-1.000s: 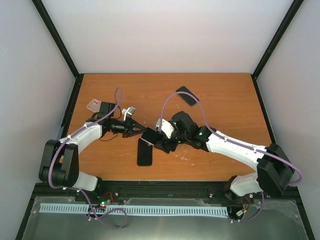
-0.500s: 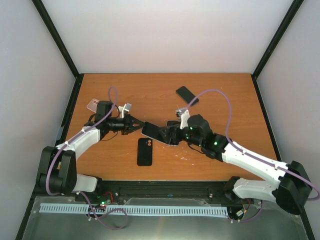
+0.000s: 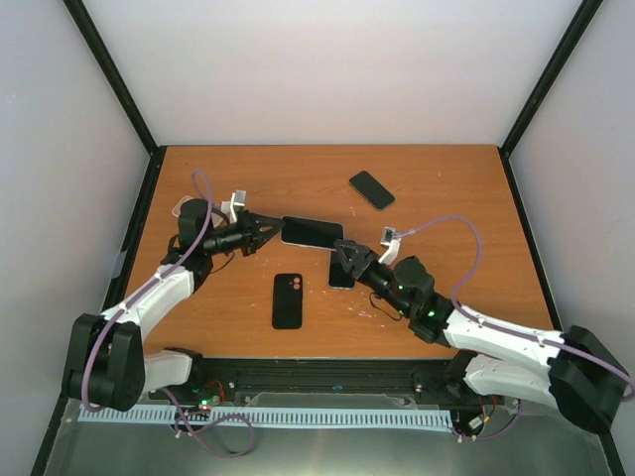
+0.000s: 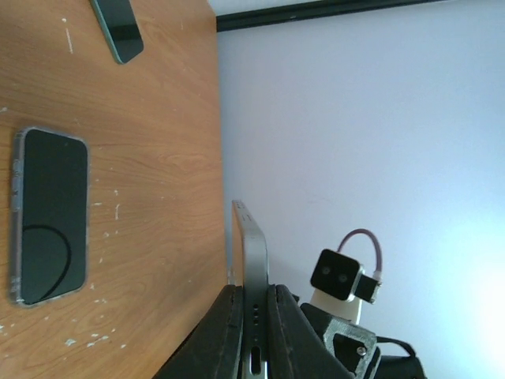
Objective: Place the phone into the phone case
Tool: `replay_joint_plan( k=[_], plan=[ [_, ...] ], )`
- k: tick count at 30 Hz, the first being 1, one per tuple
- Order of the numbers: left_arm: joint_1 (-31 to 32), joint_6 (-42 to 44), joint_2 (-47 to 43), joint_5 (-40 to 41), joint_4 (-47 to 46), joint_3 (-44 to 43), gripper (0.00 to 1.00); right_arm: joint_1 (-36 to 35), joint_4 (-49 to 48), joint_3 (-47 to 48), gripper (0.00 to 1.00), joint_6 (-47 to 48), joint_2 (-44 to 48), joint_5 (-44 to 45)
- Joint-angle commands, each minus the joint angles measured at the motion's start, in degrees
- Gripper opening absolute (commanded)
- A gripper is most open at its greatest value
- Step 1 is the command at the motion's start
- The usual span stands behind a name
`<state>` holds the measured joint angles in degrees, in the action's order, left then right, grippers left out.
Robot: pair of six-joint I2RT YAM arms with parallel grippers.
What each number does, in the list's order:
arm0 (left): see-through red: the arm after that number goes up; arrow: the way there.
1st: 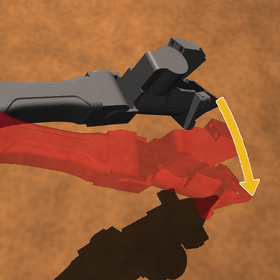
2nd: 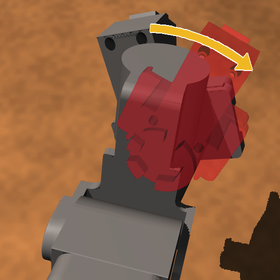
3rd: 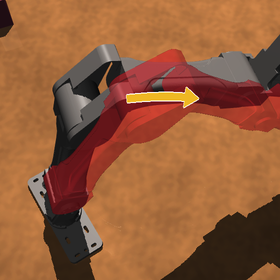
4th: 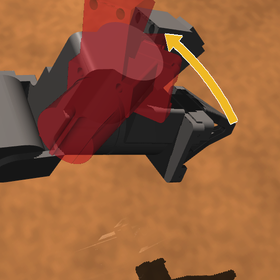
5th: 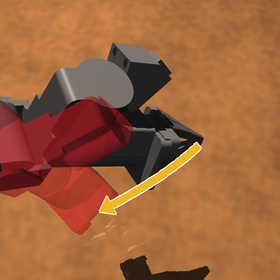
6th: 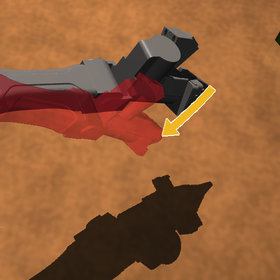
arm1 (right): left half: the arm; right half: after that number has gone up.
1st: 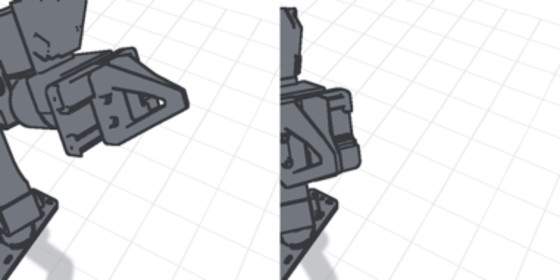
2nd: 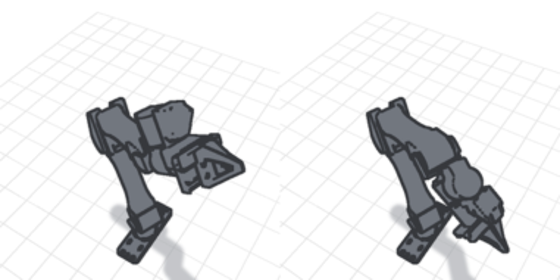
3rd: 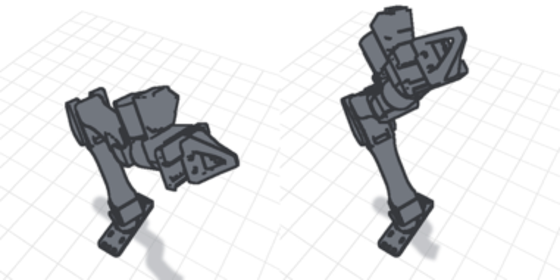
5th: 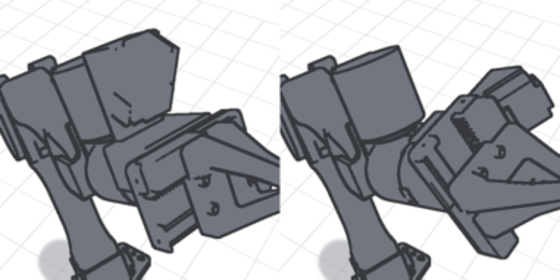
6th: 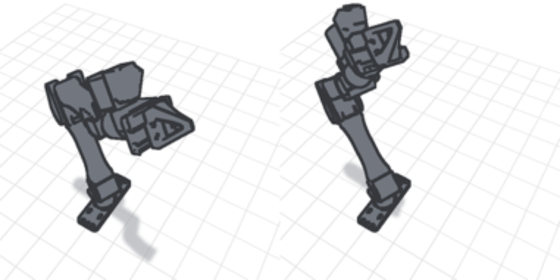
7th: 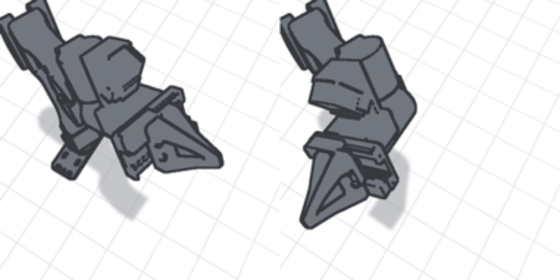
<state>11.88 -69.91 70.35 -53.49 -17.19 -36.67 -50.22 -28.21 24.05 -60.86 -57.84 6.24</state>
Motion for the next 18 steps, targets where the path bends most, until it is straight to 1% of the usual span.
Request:
replay_joint_plan(
  k=[1, 4, 7, 10, 13, 14, 17, 18],
  plan=[
    [1.26, -10.08, -2.91, 2.38, -11.63, 0.18, 0.0, -1.67, -17.54, 0.41, 0.49, -2.7, -6.93, 2.91],
    [1.93, -13.86, -4.09, 3.25, -15.07, 1.49, 0.0, -2.06, -24.0, 1.09, 0.49, -2.43, -11.93, 2.63],
    [2.34, -15.04, -5.57, 4.49, -15.65, 2.14, 0.0, -2.37, -28.61, 2.55, 0.47, -1.88, -16.19, 1.74],
    [2.44, -15.77, -7.03, 5.72, -15.87, 2.68, 0.0, -2.82, -28.34, 4.71, 0.46, -1.79, -18.19, 2.12],
    [2.42, -16.16, -8.39, 7.55, -16.3, 3.39, 0.0, -3.44, -28.15, 6.07, 0.51, -2.17, -19.34, 2.32],
    [2.44, -16.14, -8.62, 7.81, -16.22, 3.45, 0.0, -3.67, -28.09, 6.35, 0.51, -2.27, -19.7, 2.55],
    [2.52, -16.68, -8.65, 8.18, -17.11, 4.18, 0.0, -4.13, -27.82, 7.32, 0.44, -2.04, -20.56, 3.0],
    [2.51, -17.05, -8.72, 8.29, -17.57, 4.46, 0.0, -4.22, -27.74, 7.72, 0.41, -1.79, -20.9, 2.92]
  ],
)
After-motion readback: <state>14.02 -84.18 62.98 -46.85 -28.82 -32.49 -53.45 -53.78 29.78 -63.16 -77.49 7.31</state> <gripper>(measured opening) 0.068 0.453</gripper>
